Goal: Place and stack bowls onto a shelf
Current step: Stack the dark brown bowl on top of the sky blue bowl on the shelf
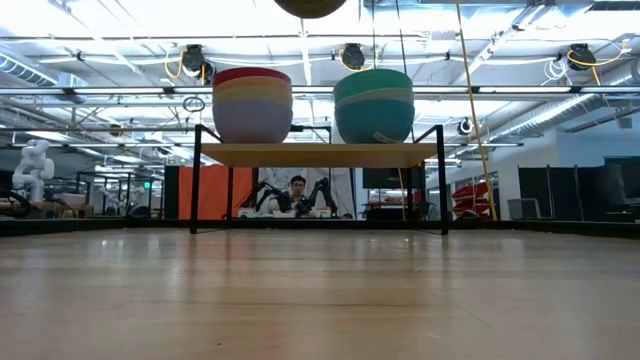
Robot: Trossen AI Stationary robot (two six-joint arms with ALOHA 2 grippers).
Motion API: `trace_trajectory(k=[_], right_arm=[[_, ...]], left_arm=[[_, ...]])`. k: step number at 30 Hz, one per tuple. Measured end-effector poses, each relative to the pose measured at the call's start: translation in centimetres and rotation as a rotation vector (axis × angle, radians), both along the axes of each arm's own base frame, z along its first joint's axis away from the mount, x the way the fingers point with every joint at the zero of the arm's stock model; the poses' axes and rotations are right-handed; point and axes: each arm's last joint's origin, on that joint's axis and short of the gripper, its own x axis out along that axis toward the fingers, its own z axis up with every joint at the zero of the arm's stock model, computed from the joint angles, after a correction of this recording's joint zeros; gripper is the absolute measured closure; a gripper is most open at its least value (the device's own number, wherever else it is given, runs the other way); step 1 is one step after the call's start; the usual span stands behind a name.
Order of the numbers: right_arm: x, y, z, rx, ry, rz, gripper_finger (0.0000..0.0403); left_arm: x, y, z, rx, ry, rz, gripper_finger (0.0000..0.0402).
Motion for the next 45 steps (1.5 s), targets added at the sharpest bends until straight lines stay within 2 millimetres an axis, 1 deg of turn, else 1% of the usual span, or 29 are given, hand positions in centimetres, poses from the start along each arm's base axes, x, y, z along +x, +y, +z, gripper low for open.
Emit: trace_trajectory(k=[2, 4, 8, 12, 14, 19, 21, 24, 27, 29, 35, 37, 39, 42, 45], right_arm=[[0.0, 0.0, 0.0, -0.006, 0.002, -0.002, 0.0313], [0.1, 0.0, 0.0, -0.007, 0.003, -0.005, 0.0328], [0.0, -0.2, 0.0, -0.037, 0.036, -0.035, 0.0381], [0.0, -0.2, 0.0, -0.045, 0.044, -0.039, 0.0384], [0.0, -0.2, 0.0, -0.049, 0.048, -0.039, 0.0384], [-0.1, -0.4, 0.1, -0.058, 0.06, -0.048, 0.0402], [-0.1, -0.6, 0.0, -0.059, 0.065, -0.048, 0.0401], [-0.1, -0.8, 0.0, -0.065, 0.069, -0.039, 0.04], [-0.2, -1.1, 0.0, -0.066, 0.072, -0.051, 0.04], [-0.3, -1.3, 0.1, -0.066, 0.072, -0.06, 0.04], [-0.8, -1.9, 0.4, -0.079, 0.078, -0.085, 0.04], [-1.1, -2.1, 0.6, -0.086, 0.092, -0.092, 0.0401], [-1.5, -2.2, 0.9, -0.093, 0.093, -0.099, 0.0401], [-2.9, -2.2, 1.7, -0.089, 0.094, -0.102, 0.0401], [-4.8, -2.0, 2.6, -0.051, 0.075, -0.101, 0.0401]], left_arm=[[0.1, -0.1, 0.0, 0.007, 0.001, -0.019, 0.0396], [0.2, -0.2, -0.1, 0.01, 0.007, -0.022, 0.0395], [0.2, -0.2, -0.1, 0.01, 0.007, -0.019, 0.0394], [0.1, -0.2, 0.3, 0.015, 0.006, -0.019, 0.0392], [0.1, -0.2, 0.3, 0.016, 0.004, -0.026, 0.0381], [0.1, -0.5, 0.6, 0.007, -0.049, -0.09, 0.0325], [0.1, -0.5, 0.6, -0.011, -0.081, -0.113, 0.0303], [0.1, -0.8, 0.7, -0.008, -0.085, -0.139, 0.0275], [-0.2, -1.6, 1.1, 0.023, -0.078, -0.184, 0.0256], [-0.3, -2.3, 1.3, 0.062, -0.043, -0.198, 0.0248], [-1.2, -4.4, 2.1, 0.16, 0.007, -0.212, 0.0244], [-1.4, -4.9, 2.2, 0.178, 0.027, -0.201, 0.0244], [-1.7, -5.3, 2.4, 0.188, 0.056, -0.154, 0.0244], [-2.2, -5.4, 2.5, 0.171, 0.121, -0.038, 0.0243], [-2.6, -5.3, 2.5, 0.136, 0.18, 0.062, 0.0243]])
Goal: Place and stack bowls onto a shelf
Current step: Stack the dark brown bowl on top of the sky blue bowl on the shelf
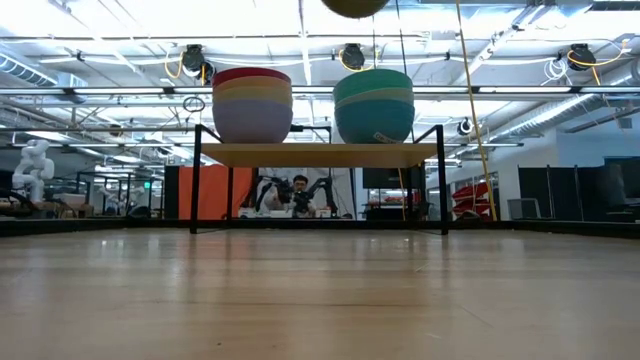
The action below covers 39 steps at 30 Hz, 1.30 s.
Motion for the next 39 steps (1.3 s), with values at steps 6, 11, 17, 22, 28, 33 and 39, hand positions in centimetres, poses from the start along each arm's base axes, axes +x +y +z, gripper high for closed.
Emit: trace_trajectory(k=[6, 11, 17, 22, 28, 33, 39], right_arm=[[-3.8, 0.4, 1.8, 0.026, -0.041, -0.016, 0.0401], [-5.9, 0.6, 3.0, 0.035, 0.017, -0.022, 0.0402], [-7.3, 0.2, 5.8, 0.071, 0.059, -0.042, 0.0402], [-7.0, -0.7, 7.6, 0.107, 0.103, -0.081, 0.0402], [-5.5, -2.3, 8.9, 0.158, 0.148, -0.108, 0.0403], [-3.5, -4.6, 8.8, 0.168, 0.169, -0.134, 0.0403], [-2.2, -7.1, 6.9, 0.282, 0.236, -0.104, 0.0403]], left_arm=[[-0.9, 0.4, 0.5, -0.04, 0.013, 0.077, 0.0243], [-1.3, 0.5, 0.7, -0.057, 0.018, 0.106, 0.0243], [-1.8, 0.7, 0.9, -0.084, 0.023, 0.148, 0.0243], [-2.4, 0.9, 1.3, -0.1, 0.007, 0.159, 0.0243], [-2.6, 1.0, 1.5, -0.103, 0.002, 0.161, 0.0243], [-2.8, 1.1, 1.6, -0.106, 0.0, 0.162, 0.0243], [-3.2, 1.2, 1.9, -0.111, -0.009, 0.164, 0.0243]])
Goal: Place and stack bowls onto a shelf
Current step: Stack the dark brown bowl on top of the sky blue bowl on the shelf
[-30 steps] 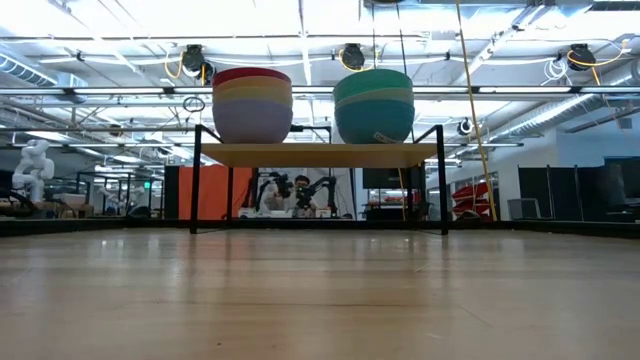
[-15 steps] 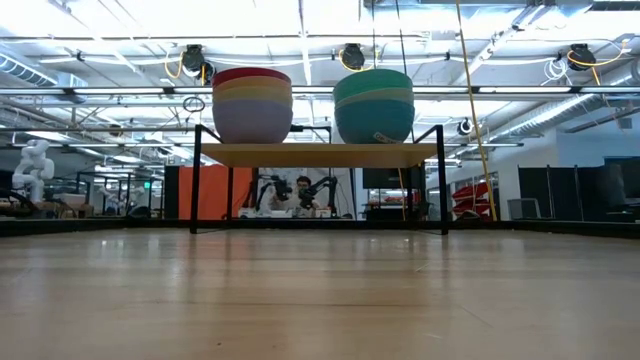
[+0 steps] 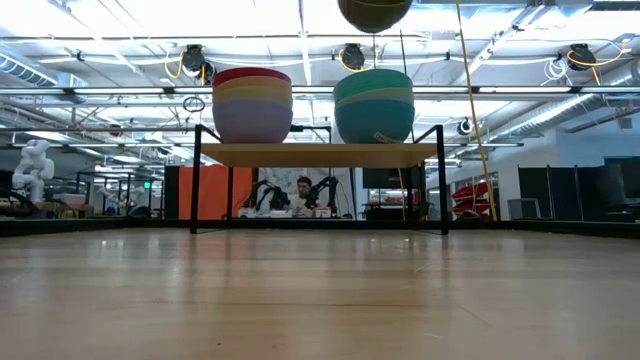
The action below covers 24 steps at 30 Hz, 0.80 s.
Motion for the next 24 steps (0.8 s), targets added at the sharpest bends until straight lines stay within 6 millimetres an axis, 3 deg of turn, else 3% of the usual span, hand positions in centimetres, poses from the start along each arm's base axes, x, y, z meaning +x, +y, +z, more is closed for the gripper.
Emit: trace_trajectory(k=[5, 10, 14, 24], right_arm=[[-0.2, -1.5, -1.3, 0.192, -0.025, 0.133, 0.0403], [-1.2, -3.0, -1.9, 0.274, -0.041, 0.083, 0.0403], [-2.1, -4.4, -2.5, 0.378, -0.037, 0.144, 0.0403], [-1.6, -7.5, -5.2, 0.545, 0.024, 0.171, 0.0403]], left_arm=[[-0.2, 0.1, 0.1, -0.002, -0.004, 0.001, 0.0243], [-0.2, 0.1, 0.1, -0.002, -0.003, 0.001, 0.0243], [-0.2, 0.1, 0.1, -0.002, -0.003, 0.001, 0.0243], [-0.2, 0.1, 0.1, -0.008, -0.016, 0.001, 0.0243]])
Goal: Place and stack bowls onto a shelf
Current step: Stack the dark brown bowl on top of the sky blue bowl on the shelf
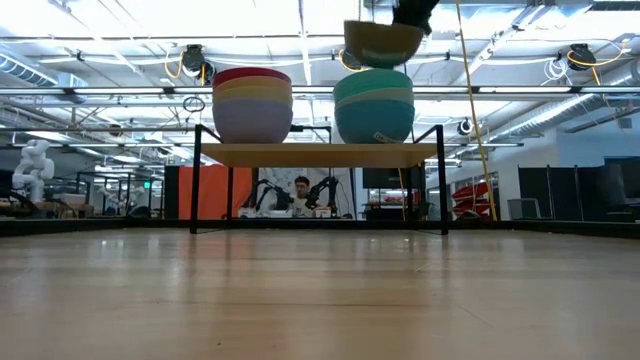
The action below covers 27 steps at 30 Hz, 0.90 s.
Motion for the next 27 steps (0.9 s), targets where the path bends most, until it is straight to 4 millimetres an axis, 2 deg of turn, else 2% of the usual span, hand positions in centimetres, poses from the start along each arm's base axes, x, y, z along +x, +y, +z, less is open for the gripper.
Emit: trace_trajectory(k=[10, 18, 23, 27], right_arm=[[2.6, -2.5, -3.6, 0.076, 0.118, 0.012, 0.0403], [3.6, -4.4, -6.3, 0.121, 0.229, 0.036, 0.0403], [3.9, -4.5, -6.8, 0.113, 0.261, 0.074, 0.0402], [3.9, -4.5, -6.8, 0.115, 0.263, 0.074, 0.0386]], left_arm=[[-0.1, 0.0, -0.1, -0.029, 0.012, 0.042, 0.0243], [-0.1, 0.1, -0.1, -0.032, 0.019, 0.05, 0.0243], [-0.1, 0.1, -0.1, -0.032, 0.02, 0.05, 0.0243], [-0.1, 0.1, -0.1, -0.031, 0.023, 0.05, 0.0243]])
